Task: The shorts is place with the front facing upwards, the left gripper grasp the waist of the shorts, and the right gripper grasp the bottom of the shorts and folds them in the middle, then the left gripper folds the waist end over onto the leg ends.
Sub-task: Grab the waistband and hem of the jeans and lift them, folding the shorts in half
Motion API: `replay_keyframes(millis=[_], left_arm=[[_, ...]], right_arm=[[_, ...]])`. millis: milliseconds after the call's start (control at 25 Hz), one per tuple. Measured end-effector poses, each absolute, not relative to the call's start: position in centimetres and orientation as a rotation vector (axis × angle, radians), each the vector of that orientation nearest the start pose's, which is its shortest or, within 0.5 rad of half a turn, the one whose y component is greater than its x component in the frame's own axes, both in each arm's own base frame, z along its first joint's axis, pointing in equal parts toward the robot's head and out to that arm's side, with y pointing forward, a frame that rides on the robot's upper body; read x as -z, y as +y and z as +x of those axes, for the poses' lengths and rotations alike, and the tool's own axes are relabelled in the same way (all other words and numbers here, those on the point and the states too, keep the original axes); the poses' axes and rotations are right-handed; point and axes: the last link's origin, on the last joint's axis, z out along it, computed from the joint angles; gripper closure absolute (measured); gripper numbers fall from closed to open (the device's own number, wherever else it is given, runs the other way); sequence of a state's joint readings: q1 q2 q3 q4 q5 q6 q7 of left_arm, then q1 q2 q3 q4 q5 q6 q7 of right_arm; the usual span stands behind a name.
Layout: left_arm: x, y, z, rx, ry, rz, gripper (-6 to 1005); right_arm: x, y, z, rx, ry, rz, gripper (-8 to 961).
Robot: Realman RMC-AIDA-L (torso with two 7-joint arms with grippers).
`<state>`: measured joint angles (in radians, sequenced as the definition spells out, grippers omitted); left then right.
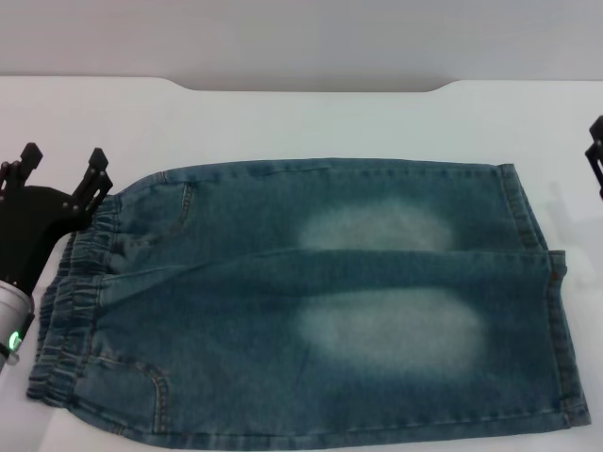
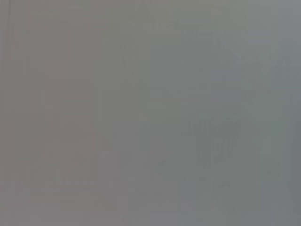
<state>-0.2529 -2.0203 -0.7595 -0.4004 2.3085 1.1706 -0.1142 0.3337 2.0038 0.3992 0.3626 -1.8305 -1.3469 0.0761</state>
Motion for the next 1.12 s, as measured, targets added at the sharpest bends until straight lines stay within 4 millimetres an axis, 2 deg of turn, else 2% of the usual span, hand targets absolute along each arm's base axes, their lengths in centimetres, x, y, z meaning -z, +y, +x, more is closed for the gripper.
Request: replay_keyframes(millis=[240,440,520,600,640,760,880,1080,1120], left_arm=[[1.7,30.0,-32.5,0.779,-0.598,-1.656,159],[1.2,31.8,-31.8,0.707,-0.742,-1.735,180],[0.8,32.3,-31.4,0.649,-0.786,-1.76,193],[-0.2,32.6,-30.0,0.558,-0.793,-1.797,207],[-0.2,32.6,-30.0,0.558,-0.793,-1.797,214],[-1.1,32.6,-27.9,0.468,-0.792,-1.825,235],[-1.7,32.3,-26.5,0.353,-0.806,-1.849,255],[-2.0,31.6,-23.9,0.199,-0.803,-1.939,326],[-2.0,31.5,-23.6,0.182,-0.813,-1.954,293]], right_arm=[[0.0,31.3,31.9,-0.829,0.653,-1.586,301],[-0.9,33.5,30.9,-0.735,0.785,-1.655,302],[-1.2,34.1,30.0,-0.674,0.823,-1.683,302],[-2.4,34.8,28.5,-0.599,0.873,-1.708,302],[-2.4,34.8,28.5,-0.599,0.873,-1.708,302],[-4.2,35.0,26.8,-0.576,0.918,-1.735,303],[-5.8,34.4,25.7,-0.543,0.919,-1.783,302],[-8.2,32.5,24.0,-0.357,0.824,-1.843,303],[-8.4,32.2,24.1,-0.328,0.831,-1.86,303]])
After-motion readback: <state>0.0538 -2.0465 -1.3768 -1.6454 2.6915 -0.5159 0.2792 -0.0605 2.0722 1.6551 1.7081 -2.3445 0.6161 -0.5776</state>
